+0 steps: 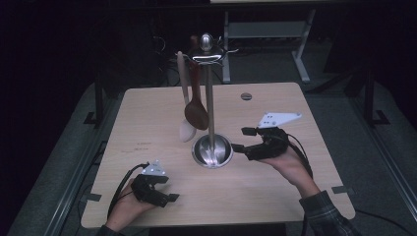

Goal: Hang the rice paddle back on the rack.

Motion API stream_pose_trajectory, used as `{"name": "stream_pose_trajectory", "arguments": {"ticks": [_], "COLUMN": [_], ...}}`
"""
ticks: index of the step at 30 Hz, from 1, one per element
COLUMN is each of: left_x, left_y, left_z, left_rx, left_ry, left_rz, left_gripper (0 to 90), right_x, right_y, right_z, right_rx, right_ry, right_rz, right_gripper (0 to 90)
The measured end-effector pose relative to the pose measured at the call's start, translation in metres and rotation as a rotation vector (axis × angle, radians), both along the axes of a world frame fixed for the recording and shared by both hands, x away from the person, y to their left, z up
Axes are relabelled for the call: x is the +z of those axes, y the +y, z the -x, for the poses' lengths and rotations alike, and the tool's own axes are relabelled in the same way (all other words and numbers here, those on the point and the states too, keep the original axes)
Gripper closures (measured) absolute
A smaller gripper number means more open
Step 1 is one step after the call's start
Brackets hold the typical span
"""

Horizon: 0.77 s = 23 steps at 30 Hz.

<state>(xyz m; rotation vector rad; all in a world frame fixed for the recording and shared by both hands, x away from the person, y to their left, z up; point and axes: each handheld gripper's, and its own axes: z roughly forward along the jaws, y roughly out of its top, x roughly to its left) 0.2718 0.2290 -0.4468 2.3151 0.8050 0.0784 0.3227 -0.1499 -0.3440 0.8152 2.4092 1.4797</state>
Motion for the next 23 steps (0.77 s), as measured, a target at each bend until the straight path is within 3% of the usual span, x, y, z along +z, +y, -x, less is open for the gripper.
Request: {"name": "stream_pose_trajectory", "arguments": {"ticks": [1,4,8,9,12,16,23], "left_x": [0.0,-0.001,-0.001,-0.001,-0.002,-0.001,-0.001], "left_y": [0.0,0.0,0.0,0.0,0.0,0.001,0.001], "left_z": [0.0,0.0,0.0,0.0,-0.001,0.0,-0.001], "left_rx": [0.0,0.005,0.005,0.005,-0.001,0.0,0.003], "left_ry": [0.001,0.0,0.003,0.003,0.004,0.002,-0.002], "left_rz": [0.0,0.004,0.004,0.003,-0.006,-0.003,0.001], "left_gripper": [21.3,21.3,21.3,21.3,21.3,21.3,21.3], "right_x": [-0.013,-0.031,-0.048,-0.06,-0.074,-0.084,-0.086], "right_y": [-0.007,-0.017,-0.025,-0.03,-0.034,-0.039,-0.042], "right_z": [0.003,0.007,0.011,0.013,0.016,0.019,0.023], "right_rx": [-0.011,-0.038,-0.055,-0.058,-0.063,-0.074,-0.092], "right_ry": [0.014,0.035,0.068,0.083,0.107,0.128,0.129], "right_rz": [0.01,0.031,0.063,0.097,0.143,0.164,0.16], "right_gripper": [28.8,27.8,26.1,24.9,23.1,21.8,18.4]}}
